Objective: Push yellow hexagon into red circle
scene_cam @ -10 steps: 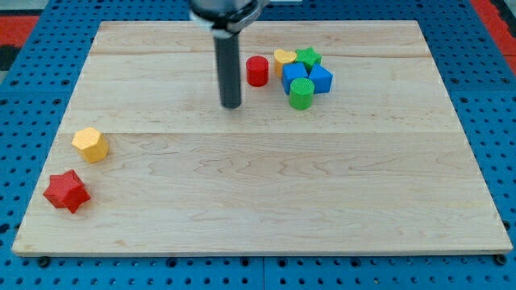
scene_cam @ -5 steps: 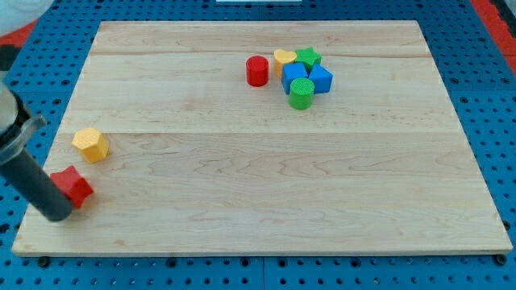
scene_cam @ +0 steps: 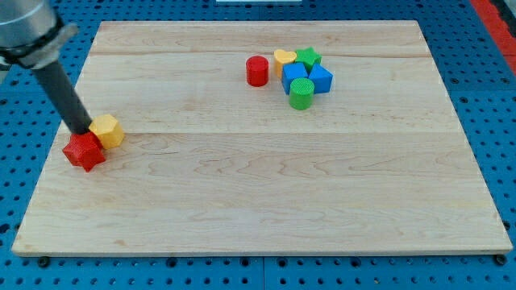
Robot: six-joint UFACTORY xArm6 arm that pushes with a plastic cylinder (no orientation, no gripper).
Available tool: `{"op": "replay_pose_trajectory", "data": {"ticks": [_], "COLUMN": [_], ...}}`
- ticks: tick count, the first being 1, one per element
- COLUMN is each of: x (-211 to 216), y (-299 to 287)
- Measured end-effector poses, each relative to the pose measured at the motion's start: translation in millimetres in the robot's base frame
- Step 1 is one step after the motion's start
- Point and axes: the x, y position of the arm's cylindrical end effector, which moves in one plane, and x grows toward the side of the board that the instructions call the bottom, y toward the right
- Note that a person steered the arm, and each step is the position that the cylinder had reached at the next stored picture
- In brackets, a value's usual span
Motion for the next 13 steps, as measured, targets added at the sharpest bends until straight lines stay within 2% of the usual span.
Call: {"op": "replay_pose_trajectory", "data": {"ticks": [1,2,3,5,6,7,9,11,13], "x": [24,6,-30,-61,-70,-93,-103,-125,-104], "y": [0,32,66,136,122,128,150,145,203]}}
